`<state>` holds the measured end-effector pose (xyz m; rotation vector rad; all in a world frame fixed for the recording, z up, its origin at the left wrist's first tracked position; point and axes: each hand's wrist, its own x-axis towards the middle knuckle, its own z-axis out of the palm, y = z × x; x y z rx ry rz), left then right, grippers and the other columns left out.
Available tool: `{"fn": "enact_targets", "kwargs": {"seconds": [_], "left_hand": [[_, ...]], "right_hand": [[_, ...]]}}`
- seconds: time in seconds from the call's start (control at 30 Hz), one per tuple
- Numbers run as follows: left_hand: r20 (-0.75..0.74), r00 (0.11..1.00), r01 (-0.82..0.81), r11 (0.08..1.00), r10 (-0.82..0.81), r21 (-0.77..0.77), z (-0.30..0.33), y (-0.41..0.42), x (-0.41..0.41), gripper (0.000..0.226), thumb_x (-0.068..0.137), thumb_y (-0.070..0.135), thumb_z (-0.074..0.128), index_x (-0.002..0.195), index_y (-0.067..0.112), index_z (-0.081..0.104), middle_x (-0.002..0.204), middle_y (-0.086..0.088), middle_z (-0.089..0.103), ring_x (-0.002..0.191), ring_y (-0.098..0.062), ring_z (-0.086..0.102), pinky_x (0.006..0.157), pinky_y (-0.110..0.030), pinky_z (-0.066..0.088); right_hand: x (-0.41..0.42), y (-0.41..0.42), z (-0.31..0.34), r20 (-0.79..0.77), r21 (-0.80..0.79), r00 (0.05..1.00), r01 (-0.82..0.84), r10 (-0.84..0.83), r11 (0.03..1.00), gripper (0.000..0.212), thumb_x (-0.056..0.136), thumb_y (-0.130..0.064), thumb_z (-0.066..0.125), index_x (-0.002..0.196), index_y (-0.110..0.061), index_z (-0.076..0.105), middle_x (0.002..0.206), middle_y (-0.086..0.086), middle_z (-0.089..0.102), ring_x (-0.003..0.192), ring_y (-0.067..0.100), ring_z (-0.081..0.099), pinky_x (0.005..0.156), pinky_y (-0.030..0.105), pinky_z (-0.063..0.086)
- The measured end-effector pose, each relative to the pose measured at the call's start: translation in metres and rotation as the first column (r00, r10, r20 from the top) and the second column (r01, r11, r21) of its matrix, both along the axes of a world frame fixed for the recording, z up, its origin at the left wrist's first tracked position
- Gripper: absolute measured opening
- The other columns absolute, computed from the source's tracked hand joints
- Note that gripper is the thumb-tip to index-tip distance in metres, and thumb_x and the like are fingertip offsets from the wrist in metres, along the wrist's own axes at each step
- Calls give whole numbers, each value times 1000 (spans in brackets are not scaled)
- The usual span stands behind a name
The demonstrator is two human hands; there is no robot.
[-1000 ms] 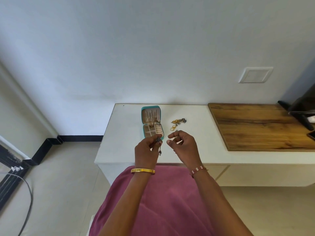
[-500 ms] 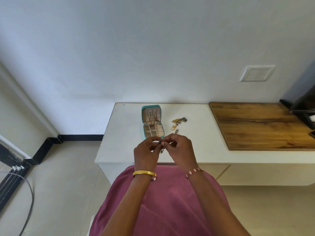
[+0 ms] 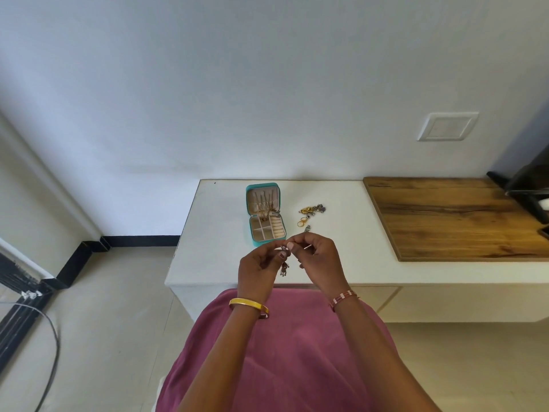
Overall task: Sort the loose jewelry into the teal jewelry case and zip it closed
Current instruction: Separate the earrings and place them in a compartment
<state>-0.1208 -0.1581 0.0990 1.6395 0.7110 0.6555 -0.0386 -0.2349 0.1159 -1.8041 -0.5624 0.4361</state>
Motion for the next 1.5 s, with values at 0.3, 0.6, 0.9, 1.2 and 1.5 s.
{"fn": "enact_targets", "kwargs": {"seconds": [0.3, 0.6, 0.9, 1.2, 1.5], "left_hand": [[30, 996, -76, 993, 79, -89, 2, 2, 6, 17, 82, -1, 60, 96, 5, 67, 67, 2, 64, 57, -6, 59, 54, -9, 47], [58, 995, -67, 985, 78, -159, 0, 0, 4, 10, 83, 2, 60, 90, 7, 65, 73, 0, 67, 60, 0, 62, 60, -11, 51], [95, 995, 39, 961, -13, -275, -7, 4, 3, 23, 87, -5, 50, 95, 14, 60, 70, 9, 70, 67, -1, 68, 69, -16, 55], [88, 995, 65, 945, -38, -320, -19, 8, 6, 30, 85, 1, 56, 104, 24, 61, 68, 10, 70, 64, -6, 66, 68, -18, 55], [-7, 997, -70, 837, 79, -542, -54, 16, 16, 25, 85, 2, 57, 109, 8, 63, 80, -3, 68, 69, -13, 64, 67, -19, 56]], "right_hand": [[-1, -1, 2, -7, 69, 1000, 1, -1, 998, 10, 85, -7, 60, 84, -16, 66, 72, -3, 64, 66, 14, 58, 67, 30, 51], [0, 1, -3, 76, 57, 997, 12, -16, 998, 9, 81, -3, 64, 85, -8, 70, 74, 1, 66, 64, 3, 59, 62, 7, 46], [3, 5, -17, 138, 2, 989, 57, -57, 998, 11, 80, -7, 67, 89, -4, 70, 88, 6, 66, 74, 3, 56, 63, 2, 41], [4, 12, -29, 106, 12, 989, 100, -101, 995, 7, 77, -6, 69, 84, -7, 70, 83, 7, 67, 70, 6, 57, 61, 4, 43], [19, 14, -67, -43, -86, 982, 181, -185, 980, 4, 82, -10, 65, 80, -13, 68, 70, -6, 63, 64, 9, 55, 69, 30, 52]]}}
